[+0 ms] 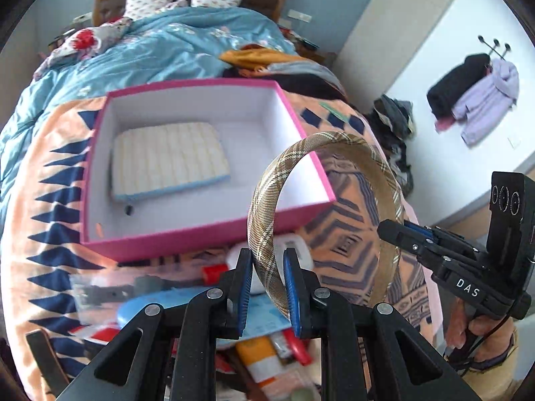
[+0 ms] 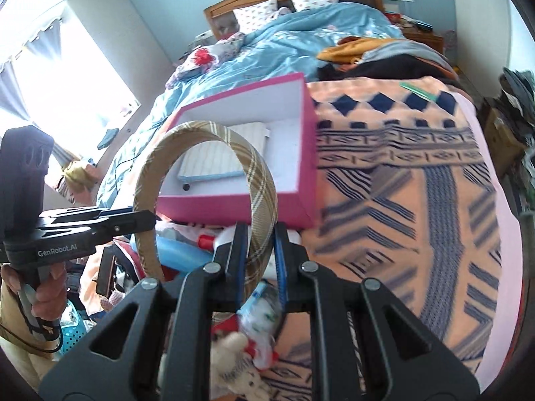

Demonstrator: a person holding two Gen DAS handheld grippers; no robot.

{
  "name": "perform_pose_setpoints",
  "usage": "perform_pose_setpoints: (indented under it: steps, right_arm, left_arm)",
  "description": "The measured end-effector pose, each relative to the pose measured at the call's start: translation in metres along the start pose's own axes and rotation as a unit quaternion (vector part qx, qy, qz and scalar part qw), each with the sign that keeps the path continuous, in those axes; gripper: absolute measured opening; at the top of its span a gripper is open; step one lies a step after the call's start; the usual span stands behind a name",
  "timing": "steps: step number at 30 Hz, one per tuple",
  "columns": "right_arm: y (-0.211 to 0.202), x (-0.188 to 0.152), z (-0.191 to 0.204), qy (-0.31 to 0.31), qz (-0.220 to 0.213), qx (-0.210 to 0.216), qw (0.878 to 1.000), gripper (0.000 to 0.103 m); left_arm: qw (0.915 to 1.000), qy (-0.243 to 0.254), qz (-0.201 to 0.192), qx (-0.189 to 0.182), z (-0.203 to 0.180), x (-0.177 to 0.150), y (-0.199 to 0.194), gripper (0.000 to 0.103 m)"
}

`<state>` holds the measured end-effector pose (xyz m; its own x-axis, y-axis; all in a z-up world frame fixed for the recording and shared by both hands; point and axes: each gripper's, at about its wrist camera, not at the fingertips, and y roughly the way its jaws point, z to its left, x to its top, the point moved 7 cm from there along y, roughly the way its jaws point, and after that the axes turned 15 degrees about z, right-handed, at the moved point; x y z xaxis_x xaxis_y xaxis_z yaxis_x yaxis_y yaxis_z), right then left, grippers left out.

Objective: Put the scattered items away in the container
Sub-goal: 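Carry the plaid headband with the right gripper over the pink box, then lower the plaid headband into the box beside the pouch, open right gripper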

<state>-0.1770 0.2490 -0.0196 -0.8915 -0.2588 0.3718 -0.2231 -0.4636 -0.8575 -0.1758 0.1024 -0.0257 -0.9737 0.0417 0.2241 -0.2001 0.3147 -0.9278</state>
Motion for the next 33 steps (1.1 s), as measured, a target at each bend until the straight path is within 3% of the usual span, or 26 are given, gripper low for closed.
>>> perform_pose_setpoints:
  steps: [13, 24, 33]
  right_arm:
    - [0.035, 0.06, 0.008, -0.009, 0.015, 0.013, 1.0, 0.017]
    - [0.079, 0.103, -0.007, -0.01, 0.051, -0.02, 0.998, 0.017]
    - [0.104, 0.12, -0.017, -0.007, 0.07, -0.038, 0.997, 0.017]
  left_arm:
    - [0.9994, -0.025, 0.004, 0.025, 0.042, 0.054, 0.0, 0.019]
    - [0.9968, -0.048, 0.034, 0.054, 0.064, 0.099, 0.037, 0.019]
    - [0.995, -0.062, 0.048, 0.06, 0.078, 0.113, 0.064, 0.019]
